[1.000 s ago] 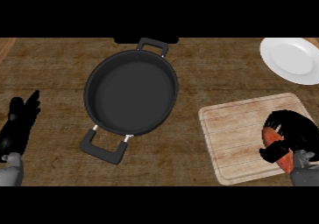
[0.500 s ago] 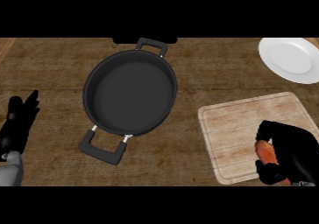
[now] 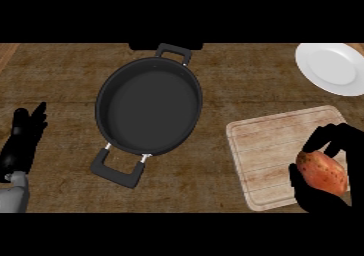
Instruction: Pick the sweet potato from the cutting board and place it in the pot
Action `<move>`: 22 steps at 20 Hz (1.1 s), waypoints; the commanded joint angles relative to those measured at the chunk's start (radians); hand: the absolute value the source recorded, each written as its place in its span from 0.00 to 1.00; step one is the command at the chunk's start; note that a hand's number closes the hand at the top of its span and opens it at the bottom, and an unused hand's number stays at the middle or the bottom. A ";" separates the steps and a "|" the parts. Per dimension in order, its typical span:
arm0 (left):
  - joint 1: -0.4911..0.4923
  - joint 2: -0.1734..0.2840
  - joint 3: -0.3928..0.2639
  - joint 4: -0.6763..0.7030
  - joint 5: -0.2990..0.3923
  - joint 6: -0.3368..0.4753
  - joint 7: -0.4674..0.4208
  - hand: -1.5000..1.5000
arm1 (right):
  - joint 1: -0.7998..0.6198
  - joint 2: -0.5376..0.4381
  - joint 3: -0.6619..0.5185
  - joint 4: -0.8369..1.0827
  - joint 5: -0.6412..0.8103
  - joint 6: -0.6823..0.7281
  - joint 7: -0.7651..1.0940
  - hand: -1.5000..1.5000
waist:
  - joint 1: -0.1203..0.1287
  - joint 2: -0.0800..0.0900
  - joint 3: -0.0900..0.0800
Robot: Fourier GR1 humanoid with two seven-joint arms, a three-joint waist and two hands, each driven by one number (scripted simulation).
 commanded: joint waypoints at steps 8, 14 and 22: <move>0.018 -0.012 -0.018 -0.030 -0.017 -0.008 0.008 0.50 | -0.531 0.149 0.049 -0.075 -0.021 0.264 0.224 1.00 | 0.014 -0.001 -0.001; -0.034 -0.031 -0.029 0.019 -0.058 0.033 -0.004 0.50 | -0.836 0.330 0.001 0.259 -0.061 0.322 0.288 1.00 | 0.017 0.002 -0.002; -0.008 -0.027 -0.022 0.016 -0.036 -0.001 -0.024 0.50 | -0.991 0.345 0.028 0.613 -0.154 0.112 0.364 1.00 | 0.032 0.006 -0.001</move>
